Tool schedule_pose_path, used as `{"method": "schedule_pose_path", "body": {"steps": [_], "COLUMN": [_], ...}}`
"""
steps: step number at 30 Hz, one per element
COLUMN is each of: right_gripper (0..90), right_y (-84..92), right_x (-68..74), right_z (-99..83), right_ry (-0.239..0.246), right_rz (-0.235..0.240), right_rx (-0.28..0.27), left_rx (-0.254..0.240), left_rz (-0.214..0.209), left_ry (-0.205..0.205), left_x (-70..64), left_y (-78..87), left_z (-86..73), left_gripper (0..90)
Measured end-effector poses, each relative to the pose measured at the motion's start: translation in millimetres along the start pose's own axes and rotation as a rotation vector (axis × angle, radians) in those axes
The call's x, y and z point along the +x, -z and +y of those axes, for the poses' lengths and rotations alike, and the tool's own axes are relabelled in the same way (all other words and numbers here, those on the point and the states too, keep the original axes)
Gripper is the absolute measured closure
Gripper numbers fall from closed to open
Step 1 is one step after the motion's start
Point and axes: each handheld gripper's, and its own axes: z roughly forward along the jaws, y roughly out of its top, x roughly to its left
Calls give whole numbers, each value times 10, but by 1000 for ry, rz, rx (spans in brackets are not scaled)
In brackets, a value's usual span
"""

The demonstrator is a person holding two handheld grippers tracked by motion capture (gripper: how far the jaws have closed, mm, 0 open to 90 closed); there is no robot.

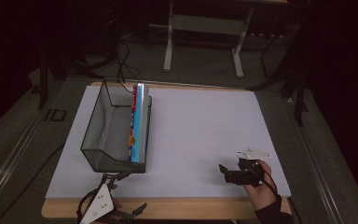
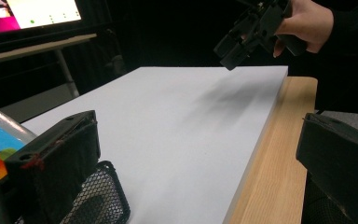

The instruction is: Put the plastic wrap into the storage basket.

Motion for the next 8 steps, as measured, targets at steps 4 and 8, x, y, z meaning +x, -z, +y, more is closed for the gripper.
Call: {"method": "schedule_pose_path", "body": {"steps": [4,8], "right_gripper": [145,156], "right_y": [-28,-25], "right_x": [-19,-18], "right_z": [-5,-3], "right_ry": [-3,12], "right_rz": [2,-11], "right_rx": [10,-2], "left_rx": [1,0], "left_rz": [0,1], "left_ry": [1,1], "left_x": [0,2], "left_y": [-3,-1], "left_z": [-1,-1], "left_gripper": [1,1]}}
